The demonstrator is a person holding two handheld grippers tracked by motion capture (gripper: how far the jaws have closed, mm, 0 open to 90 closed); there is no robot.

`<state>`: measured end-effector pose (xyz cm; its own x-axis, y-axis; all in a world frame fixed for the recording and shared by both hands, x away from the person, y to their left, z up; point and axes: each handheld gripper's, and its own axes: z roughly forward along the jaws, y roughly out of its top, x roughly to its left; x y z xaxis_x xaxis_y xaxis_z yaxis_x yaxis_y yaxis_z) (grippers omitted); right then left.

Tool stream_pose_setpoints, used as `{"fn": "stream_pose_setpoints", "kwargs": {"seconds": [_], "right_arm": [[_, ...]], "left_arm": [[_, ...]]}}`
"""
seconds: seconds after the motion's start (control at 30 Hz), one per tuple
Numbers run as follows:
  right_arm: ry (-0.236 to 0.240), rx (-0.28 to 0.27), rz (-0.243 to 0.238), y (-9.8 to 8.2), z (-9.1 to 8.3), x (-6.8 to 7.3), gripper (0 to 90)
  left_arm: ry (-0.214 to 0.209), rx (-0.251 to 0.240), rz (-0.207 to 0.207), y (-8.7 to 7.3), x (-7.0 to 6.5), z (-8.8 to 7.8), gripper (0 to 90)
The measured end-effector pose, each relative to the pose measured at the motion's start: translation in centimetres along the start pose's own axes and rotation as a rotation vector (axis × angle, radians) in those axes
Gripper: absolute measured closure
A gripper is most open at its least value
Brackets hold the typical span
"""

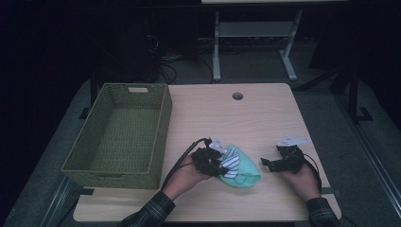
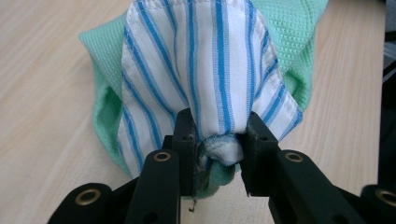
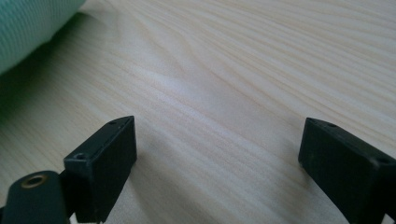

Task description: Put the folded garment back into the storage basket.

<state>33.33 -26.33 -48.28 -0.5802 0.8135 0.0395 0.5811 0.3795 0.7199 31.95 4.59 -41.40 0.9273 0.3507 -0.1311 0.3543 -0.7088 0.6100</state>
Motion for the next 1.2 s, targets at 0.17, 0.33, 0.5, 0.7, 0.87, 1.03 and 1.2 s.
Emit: {"fn": "stream_pose_setpoints", "kwargs": {"seconds": [0.17, 0.33, 0.5, 0.7, 0.87, 1.03, 1.2], "right_arm": [[0.0, 0.0, 0.0, 0.0, 0.0, 0.0, 10.9], [-0.002, 0.001, 0.001, 0.0, 0.0, 0.0, 10.8], [-0.002, 0.002, 0.002, 0.0, 0.0, 0.0, 10.7], [-0.002, 0.003, 0.002, 0.0, 0.0, 0.0, 10.6], [-0.003, 0.003, 0.004, 0.0, 0.0, 0.0, 10.7], [-0.004, 0.004, 0.004, 0.0, 0.0, 0.0, 10.7], [-0.004, 0.004, 0.005, 0.0, 0.0, 0.0, 10.7]], "left_arm": [[0.003, -0.007, -0.01, 0.4, 0.0, -0.8, 70.3], [0.005, -0.006, 0.004, 1.1, 0.0, -1.9, 70.2], [0.011, -0.014, 0.019, 1.8, 0.2, -3.2, 70.1], [0.024, -0.039, 0.006, 2.7, 0.6, -5.1, 70.0], [0.052, -0.045, 0.009, 3.2, 1.1, -6.9, 70.0], [0.079, -0.066, 0.004, 3.7, 1.8, -9.1, 70.0], [0.1, -0.081, -0.009, 3.7, 2.4, -10.7, 69.9]]}}
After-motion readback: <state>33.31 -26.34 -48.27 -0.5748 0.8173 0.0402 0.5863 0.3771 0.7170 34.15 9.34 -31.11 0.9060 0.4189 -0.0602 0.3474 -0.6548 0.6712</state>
